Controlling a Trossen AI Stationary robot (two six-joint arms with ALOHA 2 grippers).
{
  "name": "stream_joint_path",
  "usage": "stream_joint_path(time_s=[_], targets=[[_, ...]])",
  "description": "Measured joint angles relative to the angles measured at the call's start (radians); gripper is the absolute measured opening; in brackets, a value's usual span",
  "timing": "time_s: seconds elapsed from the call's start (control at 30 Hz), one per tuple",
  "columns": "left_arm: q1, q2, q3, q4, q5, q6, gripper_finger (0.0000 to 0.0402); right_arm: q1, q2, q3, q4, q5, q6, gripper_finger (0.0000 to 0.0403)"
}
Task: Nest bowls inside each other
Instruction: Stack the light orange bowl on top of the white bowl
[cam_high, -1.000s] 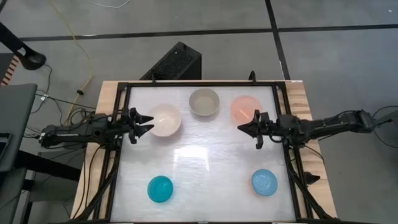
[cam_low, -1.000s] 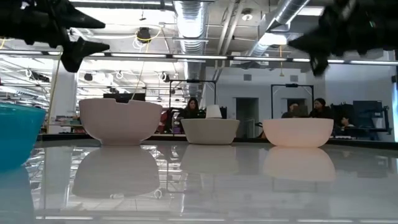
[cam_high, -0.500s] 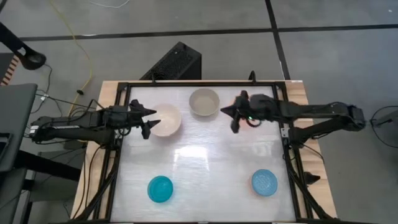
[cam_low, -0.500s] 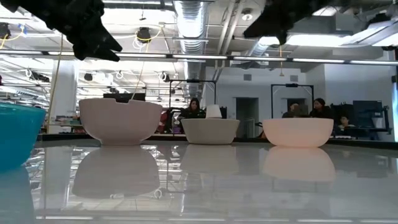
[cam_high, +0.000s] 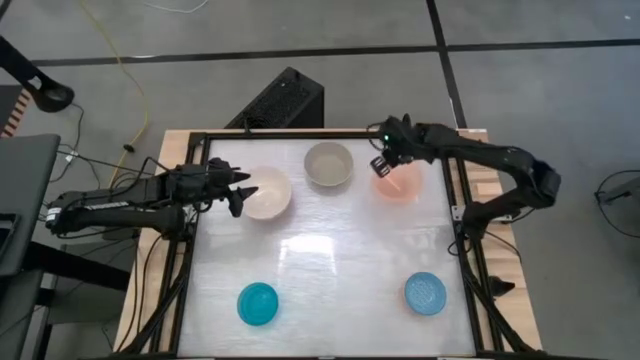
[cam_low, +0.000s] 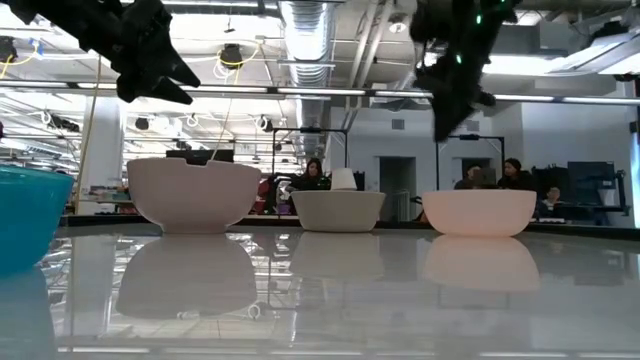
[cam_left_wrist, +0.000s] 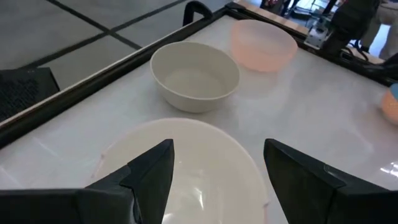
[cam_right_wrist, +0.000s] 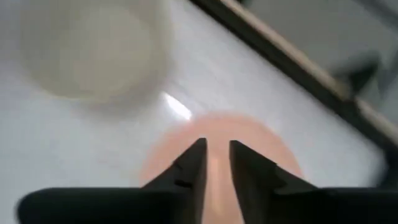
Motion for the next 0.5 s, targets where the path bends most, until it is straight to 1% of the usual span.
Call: stream_joint_path(time_s=[0.07,0.2,0.27,0.37,0.5], targets=[[0.0,0.0,0.0,0.0,0.012,-0.014,0.0238,-0.062,0.018,0.0,-0.06,-0.003,0.019,0.0153],[0.0,0.0,0.0,0.0,0.026,-0.028,0.0238,-0.165,0.055,0.0,-0.123,-0.1,-0.017,0.0222],[0.0,0.0,0.0,0.0,0.026,-0.042,0.0238,-0.201,0.07,0.0,-0.135,-0.104,-0.036,0.0248],[0.0,0.0,0.0,0.0,0.025,-0.068,0.0238,-0.247,0.096,0.0,-0.136,-0.114,-0.075,0.0266],[0.0,0.0,0.0,-0.002,0.026,-0.078,0.0238,-0.288,0.136,-0.011,-0.124,-0.174,-0.119,0.027]])
